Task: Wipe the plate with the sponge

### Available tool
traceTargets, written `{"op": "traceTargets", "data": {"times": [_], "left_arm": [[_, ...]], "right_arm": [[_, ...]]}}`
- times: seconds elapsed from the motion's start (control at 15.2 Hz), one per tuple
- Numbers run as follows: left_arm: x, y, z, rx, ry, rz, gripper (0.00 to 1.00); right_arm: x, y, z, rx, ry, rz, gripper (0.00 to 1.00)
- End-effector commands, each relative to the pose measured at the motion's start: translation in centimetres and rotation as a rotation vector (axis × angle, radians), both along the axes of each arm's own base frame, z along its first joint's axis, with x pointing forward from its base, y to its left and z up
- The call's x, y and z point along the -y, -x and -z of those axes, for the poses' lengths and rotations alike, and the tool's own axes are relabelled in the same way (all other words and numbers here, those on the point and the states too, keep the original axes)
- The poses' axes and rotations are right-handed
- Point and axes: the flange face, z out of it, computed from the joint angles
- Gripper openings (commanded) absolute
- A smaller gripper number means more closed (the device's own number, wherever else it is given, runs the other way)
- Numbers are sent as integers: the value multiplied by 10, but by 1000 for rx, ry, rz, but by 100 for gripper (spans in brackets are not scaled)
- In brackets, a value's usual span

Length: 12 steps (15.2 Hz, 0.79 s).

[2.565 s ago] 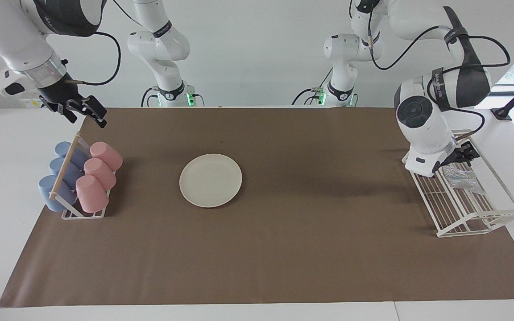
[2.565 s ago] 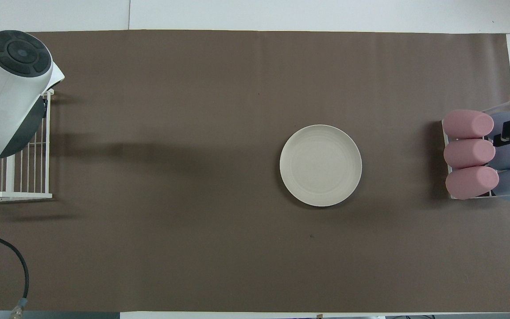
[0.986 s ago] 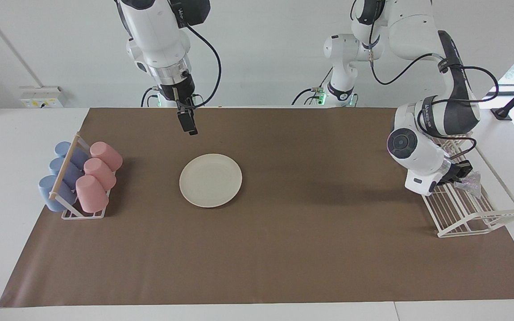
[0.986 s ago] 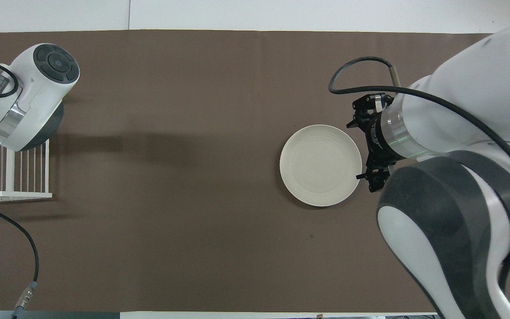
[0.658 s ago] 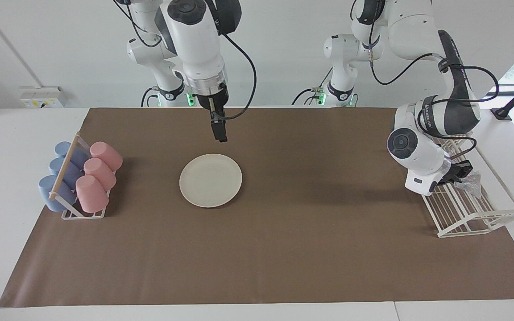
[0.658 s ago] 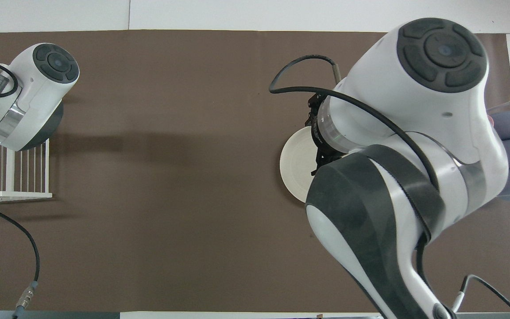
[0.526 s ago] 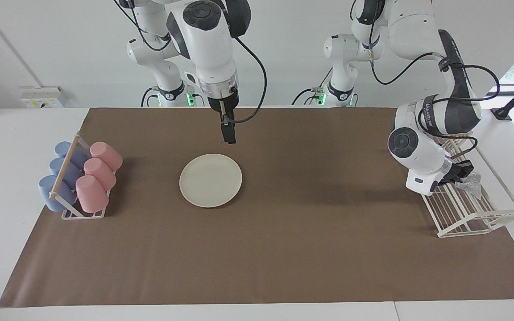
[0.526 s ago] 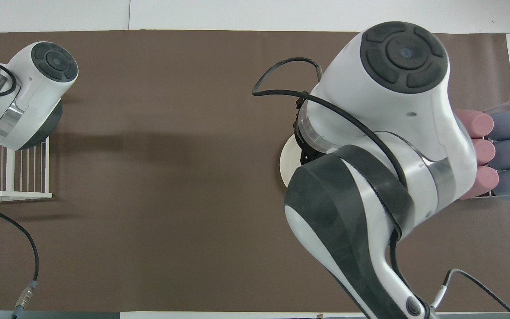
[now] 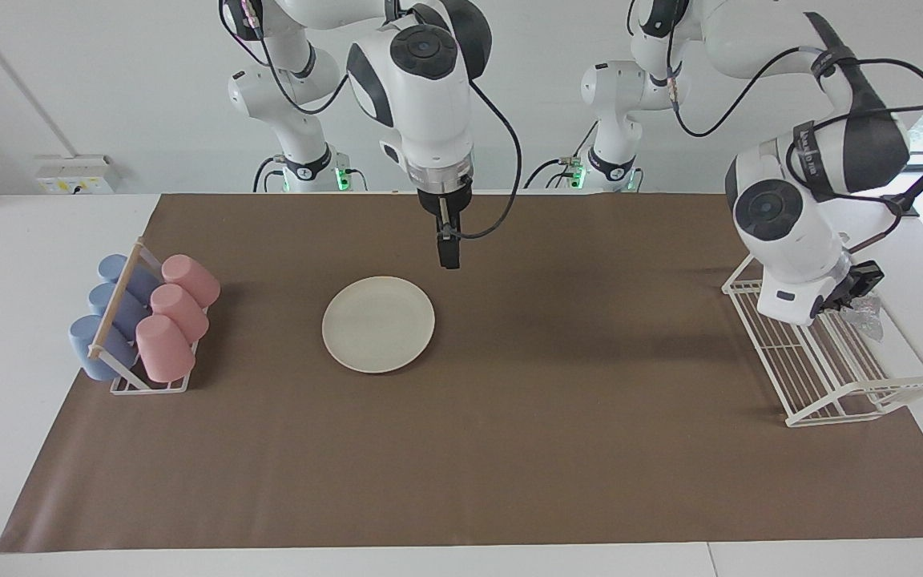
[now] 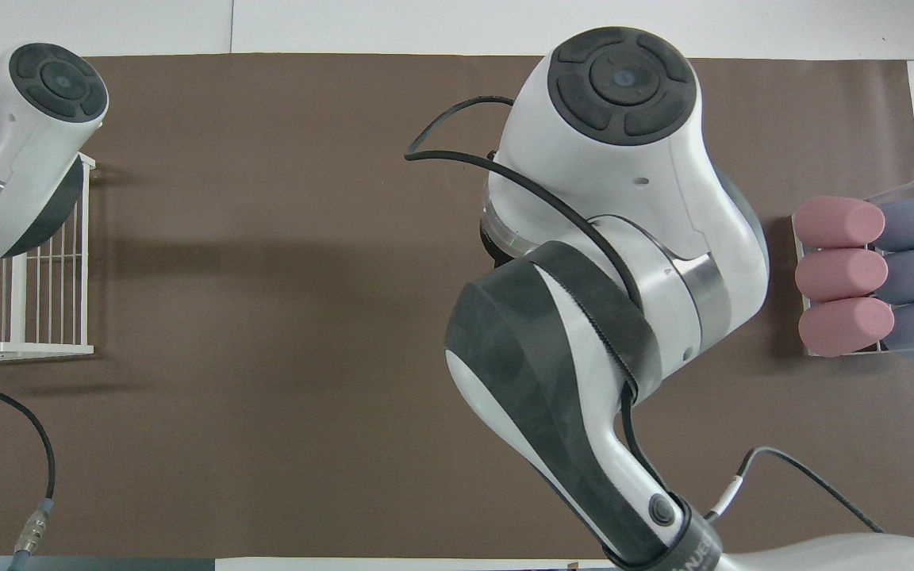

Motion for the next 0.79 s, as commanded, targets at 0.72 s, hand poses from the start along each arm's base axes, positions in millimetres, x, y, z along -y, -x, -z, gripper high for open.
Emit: {"op": "traceTargets", "data": {"times": [0.72], "left_arm": [[22, 60, -60, -5, 1245, -379, 0]], "right_arm": [[-98, -8, 35, -1, 33, -19, 100]]}}
